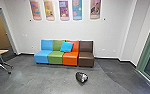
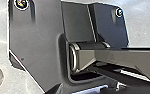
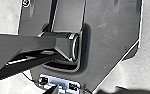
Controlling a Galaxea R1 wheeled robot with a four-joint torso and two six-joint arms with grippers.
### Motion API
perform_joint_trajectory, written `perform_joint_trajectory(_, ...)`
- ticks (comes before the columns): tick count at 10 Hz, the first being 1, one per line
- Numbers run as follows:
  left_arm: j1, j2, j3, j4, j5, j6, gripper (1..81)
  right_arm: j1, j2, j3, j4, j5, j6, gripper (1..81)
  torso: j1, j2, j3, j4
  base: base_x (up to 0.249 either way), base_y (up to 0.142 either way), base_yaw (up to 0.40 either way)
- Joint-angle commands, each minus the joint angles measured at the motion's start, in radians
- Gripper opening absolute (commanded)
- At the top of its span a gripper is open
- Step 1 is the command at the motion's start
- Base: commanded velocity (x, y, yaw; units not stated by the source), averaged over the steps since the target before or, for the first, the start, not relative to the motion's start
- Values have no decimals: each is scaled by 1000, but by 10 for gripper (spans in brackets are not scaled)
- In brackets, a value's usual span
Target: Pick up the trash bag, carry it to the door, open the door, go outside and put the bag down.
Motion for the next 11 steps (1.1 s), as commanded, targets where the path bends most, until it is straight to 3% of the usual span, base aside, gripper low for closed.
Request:
perform_joint_trajectory(1,-38,4,5,6,61,6,811,35,0,4,-2,-57,-4,811,0,0,0,0,136,0,0)
perform_joint_trajectory(11,-38,5,11,6,61,6,811,40,3,4,-6,-57,-4,811,0,0,0,0,138,-6,0)
